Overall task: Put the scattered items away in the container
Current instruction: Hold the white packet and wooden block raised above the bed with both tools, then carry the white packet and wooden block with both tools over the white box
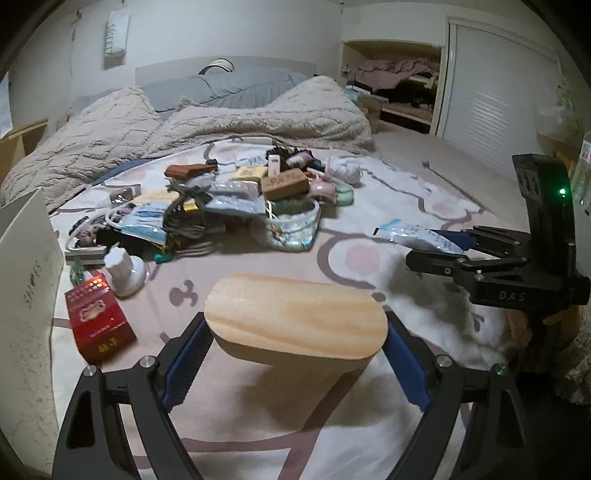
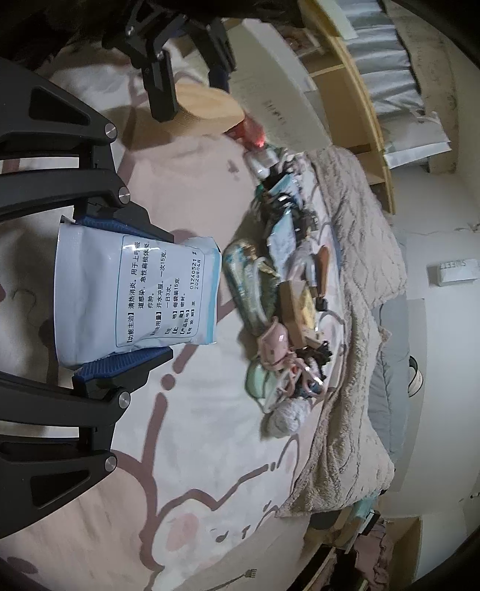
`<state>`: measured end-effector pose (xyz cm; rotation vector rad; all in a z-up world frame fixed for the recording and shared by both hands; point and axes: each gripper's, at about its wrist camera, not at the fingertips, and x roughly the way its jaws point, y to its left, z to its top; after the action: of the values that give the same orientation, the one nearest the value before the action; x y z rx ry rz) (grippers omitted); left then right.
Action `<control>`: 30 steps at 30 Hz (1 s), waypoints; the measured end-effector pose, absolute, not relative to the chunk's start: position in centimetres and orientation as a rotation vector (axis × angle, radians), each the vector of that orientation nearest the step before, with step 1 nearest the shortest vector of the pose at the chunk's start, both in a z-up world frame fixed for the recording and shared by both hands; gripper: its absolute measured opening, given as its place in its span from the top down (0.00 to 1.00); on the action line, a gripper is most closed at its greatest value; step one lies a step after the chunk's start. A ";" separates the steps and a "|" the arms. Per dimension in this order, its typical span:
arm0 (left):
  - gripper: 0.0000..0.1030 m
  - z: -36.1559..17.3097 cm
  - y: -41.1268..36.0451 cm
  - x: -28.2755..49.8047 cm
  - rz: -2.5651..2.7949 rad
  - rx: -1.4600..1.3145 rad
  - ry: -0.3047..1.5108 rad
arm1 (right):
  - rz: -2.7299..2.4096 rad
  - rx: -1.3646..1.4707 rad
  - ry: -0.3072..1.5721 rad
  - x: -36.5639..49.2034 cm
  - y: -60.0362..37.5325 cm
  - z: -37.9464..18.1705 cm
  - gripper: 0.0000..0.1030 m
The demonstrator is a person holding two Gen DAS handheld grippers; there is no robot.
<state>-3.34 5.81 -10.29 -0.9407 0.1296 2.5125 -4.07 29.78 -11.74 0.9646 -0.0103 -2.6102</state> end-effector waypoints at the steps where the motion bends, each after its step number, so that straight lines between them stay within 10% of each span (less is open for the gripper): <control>1: 0.13 -10.0 5.6 -3.3 2.517 -0.936 0.120 | -2.608 0.961 -0.018 -4.2 29.8 -11.4 0.48; 30: 0.12 1.1 -9.1 -6.0 2.838 -0.799 -0.076 | -2.445 0.801 -0.045 -10.4 18.3 -2.1 0.47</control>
<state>-6.00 -9.13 1.07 -0.7990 -0.0757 2.8382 -10.41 18.29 -2.06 0.8012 -0.0451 -2.4448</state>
